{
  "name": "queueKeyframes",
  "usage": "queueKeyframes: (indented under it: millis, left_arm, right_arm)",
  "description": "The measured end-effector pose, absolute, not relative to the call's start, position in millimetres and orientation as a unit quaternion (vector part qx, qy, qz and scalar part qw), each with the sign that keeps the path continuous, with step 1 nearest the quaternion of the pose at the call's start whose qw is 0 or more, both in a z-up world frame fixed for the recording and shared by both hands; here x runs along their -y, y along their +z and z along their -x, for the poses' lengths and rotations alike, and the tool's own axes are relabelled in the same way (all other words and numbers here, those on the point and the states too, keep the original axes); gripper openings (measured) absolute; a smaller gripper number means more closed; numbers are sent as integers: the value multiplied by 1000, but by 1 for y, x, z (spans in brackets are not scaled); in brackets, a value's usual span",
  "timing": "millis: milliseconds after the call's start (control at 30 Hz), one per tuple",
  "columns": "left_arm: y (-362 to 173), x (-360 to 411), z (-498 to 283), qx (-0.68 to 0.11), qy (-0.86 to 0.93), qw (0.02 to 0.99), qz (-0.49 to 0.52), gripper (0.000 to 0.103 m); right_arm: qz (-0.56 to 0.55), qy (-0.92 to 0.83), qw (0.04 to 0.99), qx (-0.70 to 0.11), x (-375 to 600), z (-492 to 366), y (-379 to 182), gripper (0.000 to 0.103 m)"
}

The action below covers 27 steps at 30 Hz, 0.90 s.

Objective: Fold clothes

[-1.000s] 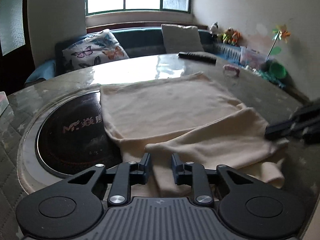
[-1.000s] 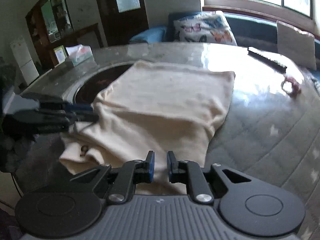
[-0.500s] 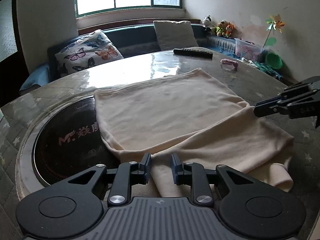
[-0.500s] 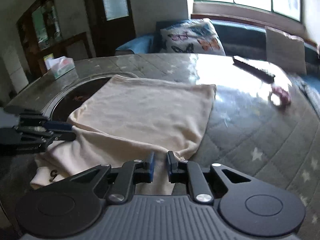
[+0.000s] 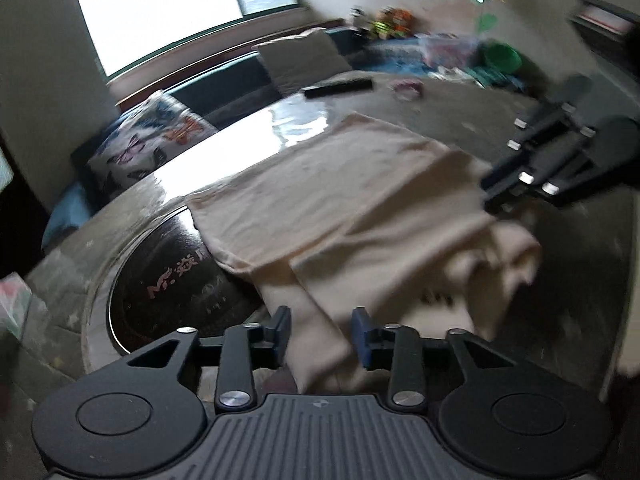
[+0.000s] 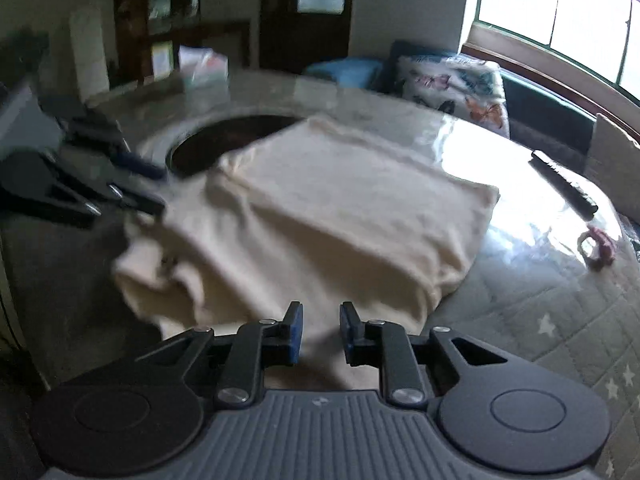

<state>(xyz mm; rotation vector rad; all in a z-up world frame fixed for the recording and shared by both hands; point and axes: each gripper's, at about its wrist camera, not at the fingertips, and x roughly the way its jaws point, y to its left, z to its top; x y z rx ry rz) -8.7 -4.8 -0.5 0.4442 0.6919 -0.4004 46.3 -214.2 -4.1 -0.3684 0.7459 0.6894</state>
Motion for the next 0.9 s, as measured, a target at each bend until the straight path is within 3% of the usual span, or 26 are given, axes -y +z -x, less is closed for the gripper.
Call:
queueKeyframes:
  millis: [233, 300, 433, 600, 700, 767, 900]
  left_arm:
    - [-11, 15, 42, -312, -242, 871, -294, 50]
    - [-18, 21, 45, -306, -252, 864, -309, 50]
    - [-25, 34, 45, -281, -271, 865, -313, 50]
    - [-21, 38, 31, -275, -288, 872, -284, 13]
    - [-8, 31, 17, -281, -284, 886, -237, 9]
    - [1, 26, 4, -285, -278, 895, -201, 9]
    - [13, 20, -19, -287, -270, 905, -159, 9]
  right_arm:
    - [199, 341, 855, -337, 214, -34, 9, 22]
    - [213, 345, 851, -333, 215, -29, 13, 32]
    - [246, 355, 837, -336, 215, -19, 12, 39]
    - [288, 374, 819, -325, 212, -3, 9, 54]
    - [302, 388, 813, -312, 209, 3, 8, 56]
    - [308, 392, 812, -303, 206, 2, 5, 64]
    - [309, 393, 818, -285, 200, -5, -2, 60]
